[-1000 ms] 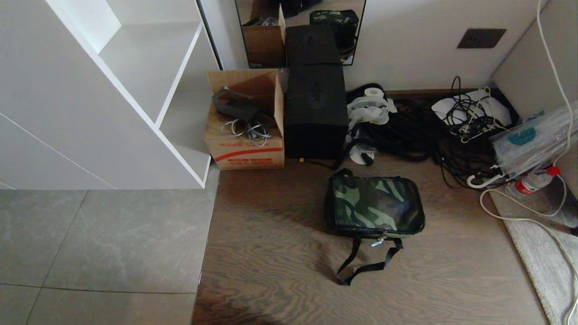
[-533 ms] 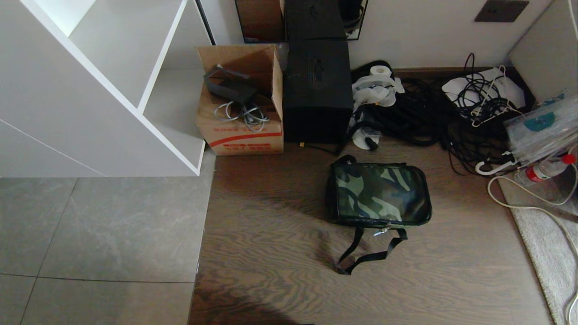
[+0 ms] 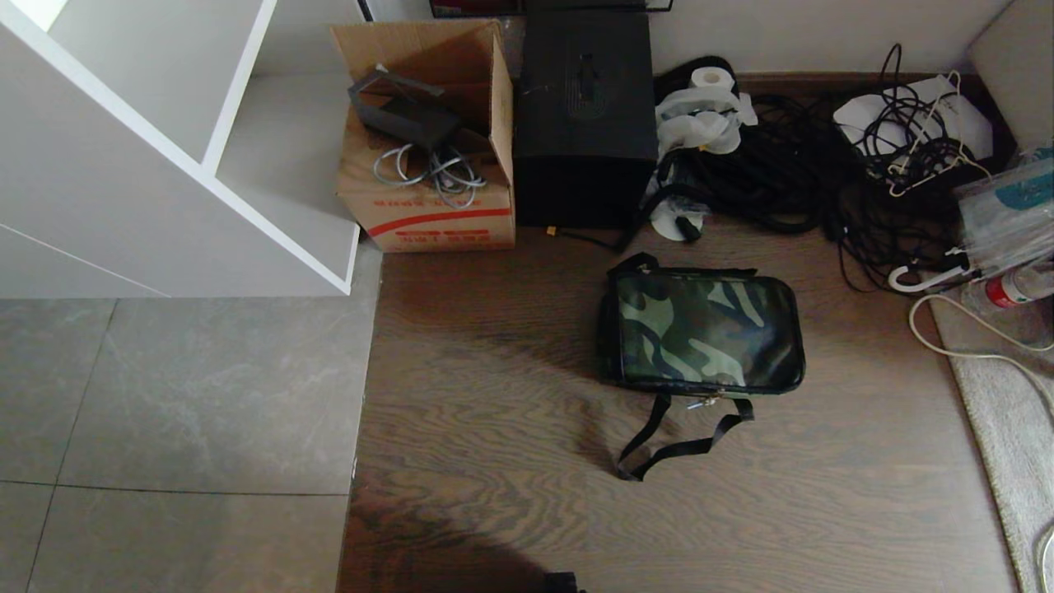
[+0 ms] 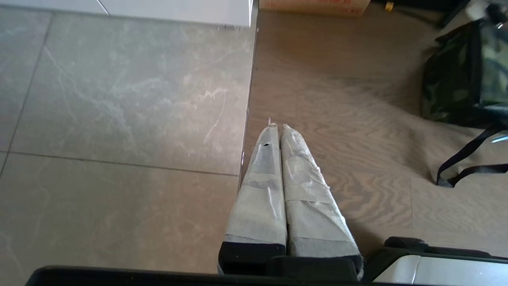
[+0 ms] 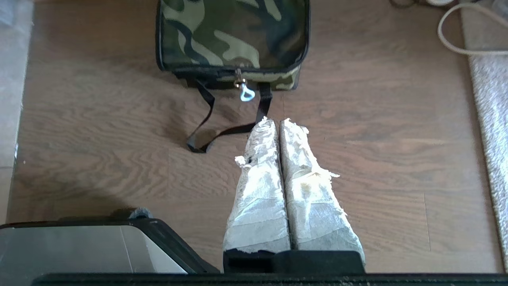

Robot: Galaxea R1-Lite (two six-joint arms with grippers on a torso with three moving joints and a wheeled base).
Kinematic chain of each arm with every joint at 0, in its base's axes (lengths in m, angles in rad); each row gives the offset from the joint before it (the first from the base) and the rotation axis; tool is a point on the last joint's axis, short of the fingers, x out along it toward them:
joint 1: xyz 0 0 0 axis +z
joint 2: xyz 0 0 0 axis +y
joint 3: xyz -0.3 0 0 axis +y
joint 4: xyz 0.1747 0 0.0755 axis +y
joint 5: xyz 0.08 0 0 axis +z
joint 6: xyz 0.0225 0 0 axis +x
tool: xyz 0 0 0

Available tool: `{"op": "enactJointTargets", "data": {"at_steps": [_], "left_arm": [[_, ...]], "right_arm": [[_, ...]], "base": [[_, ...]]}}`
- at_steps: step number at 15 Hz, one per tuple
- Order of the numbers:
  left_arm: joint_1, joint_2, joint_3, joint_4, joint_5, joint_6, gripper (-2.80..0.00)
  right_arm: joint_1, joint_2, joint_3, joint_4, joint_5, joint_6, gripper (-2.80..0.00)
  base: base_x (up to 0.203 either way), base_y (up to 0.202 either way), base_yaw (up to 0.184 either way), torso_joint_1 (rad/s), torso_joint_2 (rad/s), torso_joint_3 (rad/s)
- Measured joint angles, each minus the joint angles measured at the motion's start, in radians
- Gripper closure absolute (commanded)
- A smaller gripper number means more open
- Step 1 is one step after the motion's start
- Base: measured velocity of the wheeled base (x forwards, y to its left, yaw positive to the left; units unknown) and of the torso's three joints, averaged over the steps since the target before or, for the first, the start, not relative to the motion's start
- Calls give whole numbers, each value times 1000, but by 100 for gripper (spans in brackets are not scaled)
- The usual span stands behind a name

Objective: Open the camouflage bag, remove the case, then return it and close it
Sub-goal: Open the top of the storage box

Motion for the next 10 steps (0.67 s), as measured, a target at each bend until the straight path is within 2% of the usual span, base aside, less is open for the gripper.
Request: {"op": "enactJointTargets", "data": {"at_steps": [7,10], "left_arm": [[-1,0,0,0,-1,0,0],[-1,0,0,0,-1,1,0]], "right_arm": [[0,0,0,0,0,0,0],[0,1,0,0,0,0,0]], "base": [[0,0,0,3,2,-197],[0,0,0,3,2,-103]]}}
